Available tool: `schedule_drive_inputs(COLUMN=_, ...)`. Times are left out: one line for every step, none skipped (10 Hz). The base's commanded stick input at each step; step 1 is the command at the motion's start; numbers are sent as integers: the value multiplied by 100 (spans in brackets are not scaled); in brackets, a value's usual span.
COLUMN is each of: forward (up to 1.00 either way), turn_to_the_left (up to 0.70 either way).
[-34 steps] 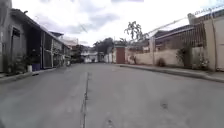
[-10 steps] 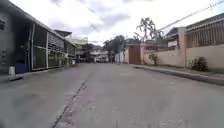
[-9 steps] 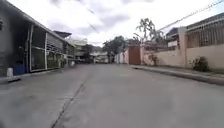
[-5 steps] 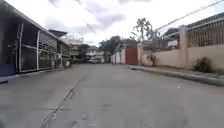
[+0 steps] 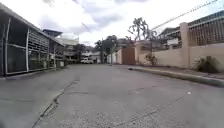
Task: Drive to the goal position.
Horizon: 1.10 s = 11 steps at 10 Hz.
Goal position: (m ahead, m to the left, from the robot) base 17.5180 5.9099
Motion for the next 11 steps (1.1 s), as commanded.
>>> schedule_drive_inputs(forward=100, turn_to_the_left=-17)
schedule_drive_inputs(forward=100, turn_to_the_left=-17)
schedule_drive_inputs(forward=100, turn_to_the_left=-17)
schedule_drive_inputs(forward=100, turn_to_the_left=-17)
schedule_drive_inputs(forward=100, turn_to_the_left=-17)
schedule_drive_inputs(forward=100, turn_to_the_left=-14)
schedule_drive_inputs(forward=100, turn_to_the_left=5)
schedule_drive_inputs(forward=100, turn_to_the_left=23)
schedule_drive_inputs(forward=100, turn_to_the_left=23)
schedule_drive_inputs(forward=100, turn_to_the_left=23)
schedule_drive_inputs(forward=100, turn_to_the_left=23)
